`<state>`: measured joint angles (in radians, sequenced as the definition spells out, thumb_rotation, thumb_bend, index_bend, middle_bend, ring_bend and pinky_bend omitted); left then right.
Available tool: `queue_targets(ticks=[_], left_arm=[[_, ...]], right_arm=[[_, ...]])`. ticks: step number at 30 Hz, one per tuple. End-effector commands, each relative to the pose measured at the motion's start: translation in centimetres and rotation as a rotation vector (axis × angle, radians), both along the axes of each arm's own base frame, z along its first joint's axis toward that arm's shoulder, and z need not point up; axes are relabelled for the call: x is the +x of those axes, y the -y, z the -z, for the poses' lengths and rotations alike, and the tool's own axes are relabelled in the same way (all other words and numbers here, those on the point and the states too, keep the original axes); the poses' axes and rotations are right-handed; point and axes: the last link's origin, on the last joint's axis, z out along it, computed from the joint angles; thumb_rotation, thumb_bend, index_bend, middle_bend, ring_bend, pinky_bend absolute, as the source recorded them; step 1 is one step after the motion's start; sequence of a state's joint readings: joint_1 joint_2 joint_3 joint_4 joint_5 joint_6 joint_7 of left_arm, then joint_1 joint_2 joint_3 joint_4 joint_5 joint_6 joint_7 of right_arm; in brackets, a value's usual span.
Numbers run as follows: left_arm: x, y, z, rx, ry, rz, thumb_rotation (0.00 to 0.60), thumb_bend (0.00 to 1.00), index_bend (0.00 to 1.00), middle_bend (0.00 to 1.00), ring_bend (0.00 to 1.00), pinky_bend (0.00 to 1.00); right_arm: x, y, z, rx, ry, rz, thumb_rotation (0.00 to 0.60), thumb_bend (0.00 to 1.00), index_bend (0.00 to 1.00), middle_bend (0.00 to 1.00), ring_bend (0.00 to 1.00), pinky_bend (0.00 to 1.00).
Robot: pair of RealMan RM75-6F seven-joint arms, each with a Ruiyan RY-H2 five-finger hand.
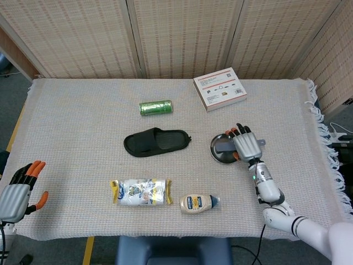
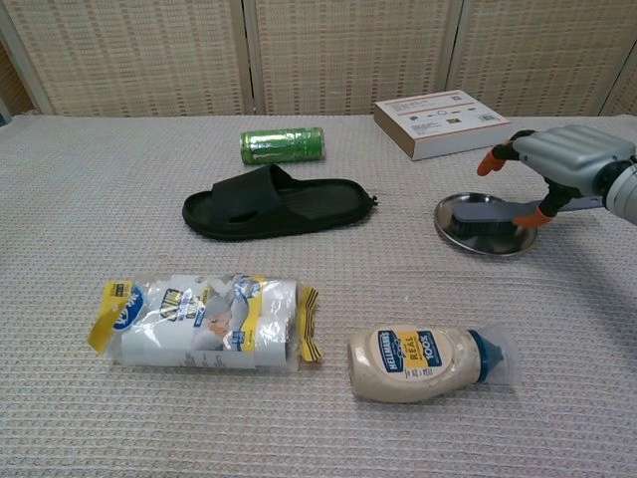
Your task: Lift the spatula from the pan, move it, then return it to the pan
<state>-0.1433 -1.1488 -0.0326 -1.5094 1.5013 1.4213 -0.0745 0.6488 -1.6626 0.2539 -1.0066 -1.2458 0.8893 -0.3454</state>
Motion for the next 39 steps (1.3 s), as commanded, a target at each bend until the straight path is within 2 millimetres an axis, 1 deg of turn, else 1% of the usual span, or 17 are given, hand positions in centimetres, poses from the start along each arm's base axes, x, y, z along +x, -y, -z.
queue_targets(ticks=[1, 2, 4, 14, 20, 24, 35, 37, 39], left_arm=[[0.0, -0.1, 0.0, -0.006, 0.002, -0.001, 0.600, 0.43, 0.00, 0.00, 0.00, 0.09], [0.0, -0.1, 0.0, -0.010, 0.003, 0.000, 0.600, 0.44, 0.00, 0.00, 0.00, 0.09], [0.0, -0.1, 0.1, -0.018, 0.005, 0.001, 0.600, 0.45, 0.00, 0.00, 0.00, 0.09], [-0.1, -0.2, 0.1, -0.022, 0.007, -0.004, 0.600, 0.45, 0.00, 0.00, 0.00, 0.09], [-0.2, -0.2, 0.1, -0.028, 0.012, -0.005, 0.600, 0.46, 0.00, 0.00, 0.00, 0.09], [-0.1, -0.2, 0.0, -0.023, 0.016, 0.002, 0.600, 0.46, 0.00, 0.00, 0.00, 0.09], [-0.1, -0.2, -0.1, -0.016, 0.015, 0.003, 0.600, 0.46, 0.00, 0.00, 0.00, 0.09], [-0.1, -0.2, -0.1, -0.015, 0.015, 0.002, 0.600, 0.46, 0.00, 0.00, 0.00, 0.09], [-0.1, -0.2, -0.1, -0.013, 0.016, 0.003, 0.600, 0.46, 0.00, 0.00, 0.00, 0.09]], right_arm=[[0.1, 0.5, 0.6, -0.001, 0.009, 0.011, 0.600, 0.14, 0.31, 0.25, 0.09, 0.19], [0.1, 0.6, 0.7, -0.002, 0.007, 0.012, 0.600, 0.14, 0.34, 0.27, 0.10, 0.19], [0.1, 0.7, 0.9, 0.000, 0.004, 0.013, 0.600, 0.14, 0.36, 0.28, 0.11, 0.19], [-0.1, 0.8, 1.6, 0.005, -0.013, 0.010, 0.600, 0.14, 0.40, 0.31, 0.14, 0.21], [-0.4, 0.8, 1.6, -0.004, -0.023, 0.012, 0.600, 0.14, 0.44, 0.34, 0.18, 0.25], [-0.5, 0.8, 1.6, -0.009, -0.025, 0.013, 0.600, 0.14, 0.48, 0.37, 0.22, 0.30], [-0.6, 0.9, 1.9, -0.009, -0.038, 0.010, 0.600, 0.15, 0.53, 0.41, 0.25, 0.33], [-0.6, 0.9, 2.0, -0.009, -0.041, 0.009, 0.600, 0.15, 0.54, 0.42, 0.26, 0.34], [-0.6, 0.8, 2.0, -0.013, -0.044, 0.006, 0.600, 0.15, 0.59, 0.46, 0.31, 0.38]])
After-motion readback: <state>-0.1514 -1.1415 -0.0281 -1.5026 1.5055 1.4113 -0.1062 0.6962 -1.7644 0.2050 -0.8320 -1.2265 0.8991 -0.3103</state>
